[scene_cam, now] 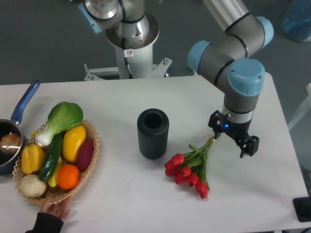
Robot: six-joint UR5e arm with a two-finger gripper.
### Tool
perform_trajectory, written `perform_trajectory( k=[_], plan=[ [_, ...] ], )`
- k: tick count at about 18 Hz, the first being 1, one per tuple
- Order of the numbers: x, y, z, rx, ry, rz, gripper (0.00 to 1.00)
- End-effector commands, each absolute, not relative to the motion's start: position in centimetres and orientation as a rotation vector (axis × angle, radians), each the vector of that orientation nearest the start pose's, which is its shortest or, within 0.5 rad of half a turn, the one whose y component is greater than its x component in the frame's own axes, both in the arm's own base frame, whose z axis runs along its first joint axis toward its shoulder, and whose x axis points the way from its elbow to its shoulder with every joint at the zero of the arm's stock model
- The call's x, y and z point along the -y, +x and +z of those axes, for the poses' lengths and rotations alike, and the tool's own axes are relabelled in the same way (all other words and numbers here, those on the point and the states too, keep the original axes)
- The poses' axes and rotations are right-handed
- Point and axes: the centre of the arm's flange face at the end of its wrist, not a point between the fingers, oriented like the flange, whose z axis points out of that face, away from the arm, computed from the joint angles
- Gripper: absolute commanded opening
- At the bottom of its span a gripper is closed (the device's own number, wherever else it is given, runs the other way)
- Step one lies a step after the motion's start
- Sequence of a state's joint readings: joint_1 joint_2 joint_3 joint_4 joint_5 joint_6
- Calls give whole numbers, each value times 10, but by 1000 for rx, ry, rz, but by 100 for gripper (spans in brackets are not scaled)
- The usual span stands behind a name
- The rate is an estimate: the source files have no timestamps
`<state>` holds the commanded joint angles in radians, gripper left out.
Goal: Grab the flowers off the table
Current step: 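Lower the gripper onto the stems of the red tulip bunch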
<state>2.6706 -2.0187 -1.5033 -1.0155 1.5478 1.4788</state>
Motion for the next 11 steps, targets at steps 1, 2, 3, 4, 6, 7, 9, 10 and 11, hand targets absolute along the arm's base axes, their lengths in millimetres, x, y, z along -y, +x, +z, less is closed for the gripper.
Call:
perform_trajectory(
  k=[1, 2, 3, 4, 6, 7, 9, 10, 11],
  plan=[
    [-422, -530, 320, -579, -3005, 250, 100],
    [-423, -529, 319, -579, -3005, 248, 100],
    [-423, -529, 319, -579, -3005, 245, 100],
    [-422, -529, 318, -577, -3008, 241, 100],
    [-421, -525, 301, -566, -3012, 219, 100],
    [-420, -522, 293, -567, -2995, 250, 100],
    [-418, -509, 275, -570, -3000, 233, 100],
    [-415, -504, 268, -580, -3006, 210, 100],
    [-413, -502, 264, -585, -3006, 196, 100]
  ],
)
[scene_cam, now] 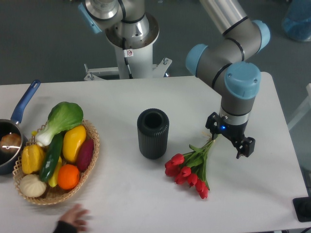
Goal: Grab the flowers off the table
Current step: 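Lower the gripper onto the stems of the red tulip bunch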
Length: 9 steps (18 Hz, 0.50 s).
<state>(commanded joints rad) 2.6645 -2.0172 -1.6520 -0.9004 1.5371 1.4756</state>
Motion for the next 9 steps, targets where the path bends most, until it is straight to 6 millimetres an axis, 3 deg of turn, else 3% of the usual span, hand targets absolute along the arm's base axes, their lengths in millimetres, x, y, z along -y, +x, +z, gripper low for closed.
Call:
perform_trajectory(
  k=[4, 7, 9],
  plan=[
    [-416, -497, 248, -595, -3015, 153, 100],
    [-419, -492, 221, -592, -3030, 82, 100],
    [-420, -488, 216, -587, -3029, 67, 100]
  ],
)
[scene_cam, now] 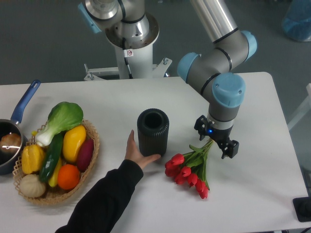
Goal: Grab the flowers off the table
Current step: 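Lower the gripper onto the stems of the red tulip bunch, then close the gripper around the tulip stems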
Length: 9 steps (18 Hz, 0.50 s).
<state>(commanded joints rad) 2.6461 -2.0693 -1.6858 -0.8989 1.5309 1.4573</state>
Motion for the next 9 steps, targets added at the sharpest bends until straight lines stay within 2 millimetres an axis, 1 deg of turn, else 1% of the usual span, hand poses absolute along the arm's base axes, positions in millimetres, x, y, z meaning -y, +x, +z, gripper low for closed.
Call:
perform_trajectory(
  k=[3, 6, 9],
  plan=[
    [-423, -488, 204, -466, -3031, 27, 100],
    [-426, -488, 190, -453, -3029, -4, 100],
    [-432, -491, 186, -459, -3024, -7, 100]
  ],
)
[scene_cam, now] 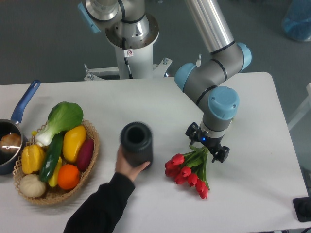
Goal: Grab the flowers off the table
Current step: 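Close the gripper around the tulip stems, then lift the held tulips up off the table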
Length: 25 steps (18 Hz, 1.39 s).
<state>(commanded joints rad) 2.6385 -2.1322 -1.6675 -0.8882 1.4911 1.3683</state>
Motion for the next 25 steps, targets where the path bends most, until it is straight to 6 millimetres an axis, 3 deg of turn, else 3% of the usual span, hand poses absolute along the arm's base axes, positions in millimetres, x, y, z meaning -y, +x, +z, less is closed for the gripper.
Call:
perform_trajectory(
  k=[3, 6, 8, 9, 11, 13, 14, 17, 25],
  plan=[
    [-436, -493, 185, -476, -3003, -12, 99],
    [-435, -493, 188, -478, -3000, -8, 60],
    [-434, -493, 191, -476, -2998, -1, 41],
    [-432, -494, 193, -462, -2999, 3, 36],
    [-431, -496, 204, -458, -2993, 32, 36],
    [-431, -498, 212, -428, -2993, 48, 9],
    [-430, -498, 216, -401, -2995, 56, 3],
    [-428, -506, 233, -363, -2990, 102, 0],
    [-441, -539, 305, -326, -2931, 304, 0]
  ],
)
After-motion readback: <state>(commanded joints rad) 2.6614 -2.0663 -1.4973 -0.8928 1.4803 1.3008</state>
